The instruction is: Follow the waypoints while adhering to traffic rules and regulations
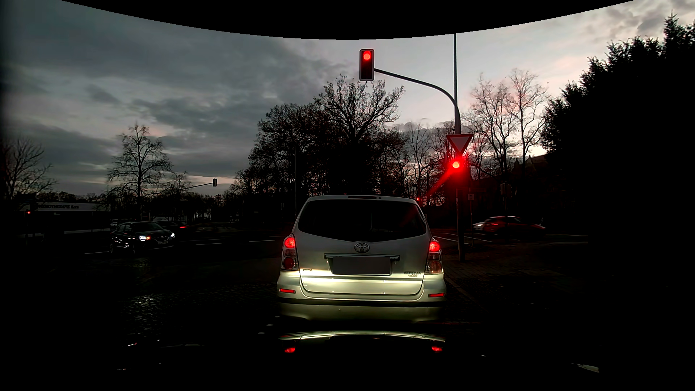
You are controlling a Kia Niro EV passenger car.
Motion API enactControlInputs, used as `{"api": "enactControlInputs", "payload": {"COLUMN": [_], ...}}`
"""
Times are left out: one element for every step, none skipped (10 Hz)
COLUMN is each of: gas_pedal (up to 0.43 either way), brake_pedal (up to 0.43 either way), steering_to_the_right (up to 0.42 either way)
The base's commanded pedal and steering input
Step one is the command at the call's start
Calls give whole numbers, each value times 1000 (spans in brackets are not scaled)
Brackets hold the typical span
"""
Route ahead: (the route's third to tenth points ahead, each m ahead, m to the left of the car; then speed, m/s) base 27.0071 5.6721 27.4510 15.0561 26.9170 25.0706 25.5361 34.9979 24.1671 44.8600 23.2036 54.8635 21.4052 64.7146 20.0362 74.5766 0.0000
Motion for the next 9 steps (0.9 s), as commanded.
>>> {"api": "enactControlInputs", "payload": {"gas_pedal": [0, 0, 0, 0, 0, 0, 0, 0, 0], "brake_pedal": [341, 341, 341, 341, 341, 341, 341, 341, 341], "steering_to_the_right": [-1, -1, -1, -1, -1, -1, -1, -1, -1]}}
